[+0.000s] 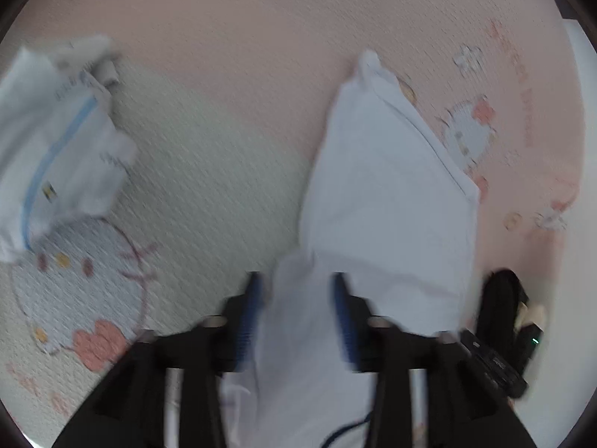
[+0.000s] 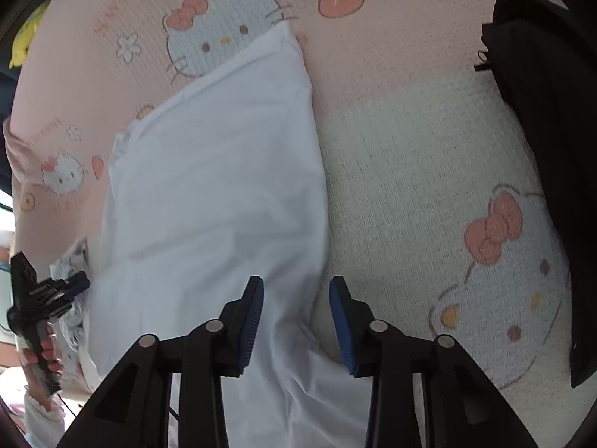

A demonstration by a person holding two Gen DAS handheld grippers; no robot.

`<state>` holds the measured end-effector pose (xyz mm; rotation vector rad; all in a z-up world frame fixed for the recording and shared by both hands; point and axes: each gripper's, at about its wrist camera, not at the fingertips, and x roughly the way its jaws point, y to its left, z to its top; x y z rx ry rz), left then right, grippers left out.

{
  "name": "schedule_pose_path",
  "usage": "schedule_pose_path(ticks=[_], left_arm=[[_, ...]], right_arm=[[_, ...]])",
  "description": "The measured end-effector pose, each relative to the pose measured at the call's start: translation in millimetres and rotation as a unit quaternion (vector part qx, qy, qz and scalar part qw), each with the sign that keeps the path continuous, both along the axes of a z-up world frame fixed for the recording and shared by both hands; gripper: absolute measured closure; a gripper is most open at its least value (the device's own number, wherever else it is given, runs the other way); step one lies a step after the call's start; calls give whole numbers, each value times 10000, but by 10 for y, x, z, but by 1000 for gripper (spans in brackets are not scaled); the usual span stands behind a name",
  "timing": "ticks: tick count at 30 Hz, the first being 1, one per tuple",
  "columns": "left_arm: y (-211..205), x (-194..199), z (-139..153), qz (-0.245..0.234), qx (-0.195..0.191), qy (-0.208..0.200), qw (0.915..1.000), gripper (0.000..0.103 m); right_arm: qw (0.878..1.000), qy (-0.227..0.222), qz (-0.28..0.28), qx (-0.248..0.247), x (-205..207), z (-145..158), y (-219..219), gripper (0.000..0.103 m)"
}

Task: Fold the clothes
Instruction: 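Pinch the shirt side with the right gripper while the left gripper smooths it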

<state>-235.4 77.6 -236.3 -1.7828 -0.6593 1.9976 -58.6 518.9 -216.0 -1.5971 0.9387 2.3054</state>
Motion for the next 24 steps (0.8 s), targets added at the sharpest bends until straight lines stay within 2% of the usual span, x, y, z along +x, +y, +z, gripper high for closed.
schedule_pose_path(ticks=[1, 2, 8, 15, 21, 24], left_arm=[[7, 30, -56, 23, 140, -132, 9998, 26], [16, 64, -108, 77, 196, -208, 9996, 24], [91, 197, -231, 392, 52, -13, 9992, 25], [219, 330, -191, -162, -303, 70, 9994, 25], [407, 567, -143, -630, -819, 547, 9931, 25], [508, 633, -133, -696, -1153, 833, 9874, 30]], right_arm=[[10000, -53, 20, 2, 25, -13, -2, 66], [9999, -104, 36, 1, 48, -22, -1, 66], [9999, -64, -12, -77, 200, -18, 84, 66], [9995, -204, 209, 79, 147, -61, 40, 66], [9999, -24, 142, 33, 51, 2, 33, 65], [9999, 108, 56, -38, 9, 38, 52, 65]])
